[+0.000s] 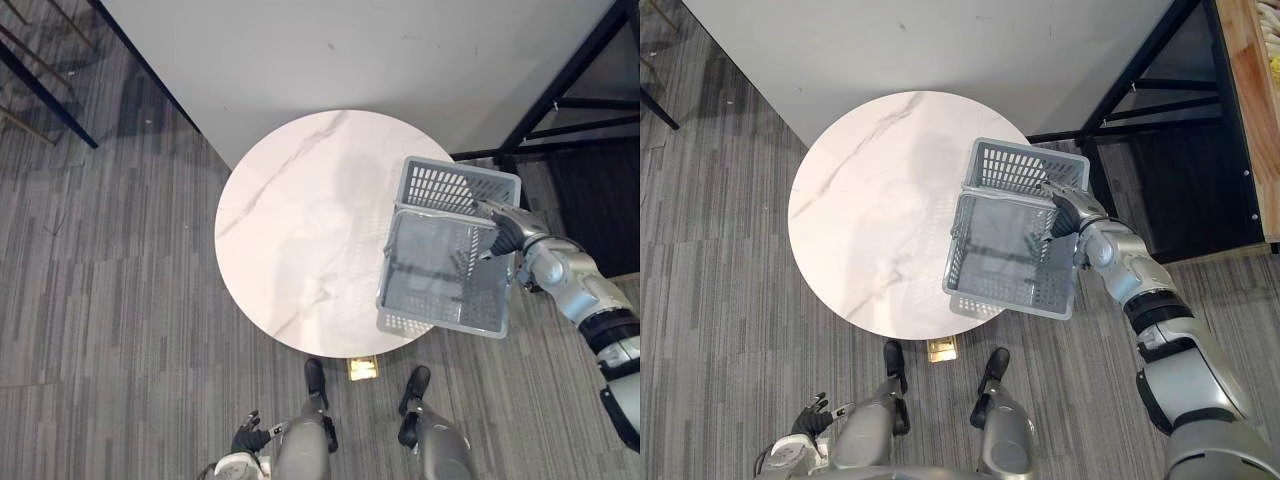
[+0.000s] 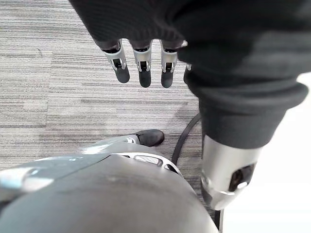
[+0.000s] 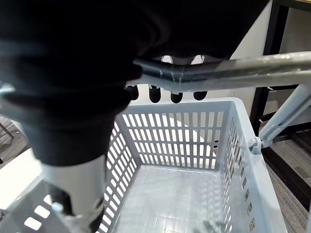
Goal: Pick vegetable in the basket
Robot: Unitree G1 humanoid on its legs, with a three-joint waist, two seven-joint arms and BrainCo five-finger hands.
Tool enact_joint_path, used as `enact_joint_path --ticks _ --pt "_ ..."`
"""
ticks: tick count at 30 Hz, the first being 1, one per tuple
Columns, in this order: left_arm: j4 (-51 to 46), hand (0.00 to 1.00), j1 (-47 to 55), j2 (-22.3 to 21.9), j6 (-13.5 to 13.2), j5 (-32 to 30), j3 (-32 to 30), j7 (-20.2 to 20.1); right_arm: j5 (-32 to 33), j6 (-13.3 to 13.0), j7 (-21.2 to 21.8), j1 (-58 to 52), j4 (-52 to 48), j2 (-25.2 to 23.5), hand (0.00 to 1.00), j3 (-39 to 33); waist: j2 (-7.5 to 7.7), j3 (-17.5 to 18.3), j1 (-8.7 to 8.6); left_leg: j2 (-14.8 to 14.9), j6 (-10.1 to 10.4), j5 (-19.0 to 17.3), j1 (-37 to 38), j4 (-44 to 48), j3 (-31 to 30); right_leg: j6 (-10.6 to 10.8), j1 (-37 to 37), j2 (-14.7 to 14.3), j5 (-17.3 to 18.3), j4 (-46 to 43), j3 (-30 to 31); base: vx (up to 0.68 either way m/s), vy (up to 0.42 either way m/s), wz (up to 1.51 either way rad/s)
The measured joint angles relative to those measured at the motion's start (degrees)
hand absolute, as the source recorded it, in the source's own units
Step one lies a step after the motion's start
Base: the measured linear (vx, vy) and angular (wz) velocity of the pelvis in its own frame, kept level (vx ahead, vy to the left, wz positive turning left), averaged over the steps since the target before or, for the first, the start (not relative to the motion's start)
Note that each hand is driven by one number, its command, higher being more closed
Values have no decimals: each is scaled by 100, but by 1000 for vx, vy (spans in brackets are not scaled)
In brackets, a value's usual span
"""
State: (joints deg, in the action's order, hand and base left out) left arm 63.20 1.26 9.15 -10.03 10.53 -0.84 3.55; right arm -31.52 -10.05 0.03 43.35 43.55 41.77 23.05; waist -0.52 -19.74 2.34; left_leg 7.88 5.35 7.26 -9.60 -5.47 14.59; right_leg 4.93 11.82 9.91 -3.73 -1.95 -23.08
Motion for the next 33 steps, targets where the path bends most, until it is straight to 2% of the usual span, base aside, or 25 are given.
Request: enact_joint_path --ticks 8,19,26,30,33 --pt "5 0 1 2 -66 44 66 5 -223 -10 -29 201 462 -4 100 1 -27 -29 83 -9 1 0 -7 -2 -79 5 -19 9 -5 0 -38 7 4 1" --pt "5 0 1 3 -66 48 100 10 -245 -13 -43 202 377 -3 100 109 -5 -44 90 -9 1 0 -1 -3 -102 7 -34 9 -7 0 -46 0 0 0" --pt "-13 0 1 8 -60 40 99 10 -240 -70 31 137 -370 3 100 390 37 -71 65 -9 1 0 99 -2 -100 12 -130 11 -21 5 -26 8 2 -1" --pt "-47 0 15 14 -34 -2 93 11 -218 -78 70 -231 -1094 53 100 389 67 -73 58 -14 3 -2 266 -2 -97 16 -300 19 -27 11 0 0 0 0" --pt "-55 0 47 48 23 -57 87 -8 -44 -115 137 -648 -1657 193 100 179 120 -51 -20 -16 5 -4 367 -2 -93 26 -397 23 -32 12 26 -5 3 -3"
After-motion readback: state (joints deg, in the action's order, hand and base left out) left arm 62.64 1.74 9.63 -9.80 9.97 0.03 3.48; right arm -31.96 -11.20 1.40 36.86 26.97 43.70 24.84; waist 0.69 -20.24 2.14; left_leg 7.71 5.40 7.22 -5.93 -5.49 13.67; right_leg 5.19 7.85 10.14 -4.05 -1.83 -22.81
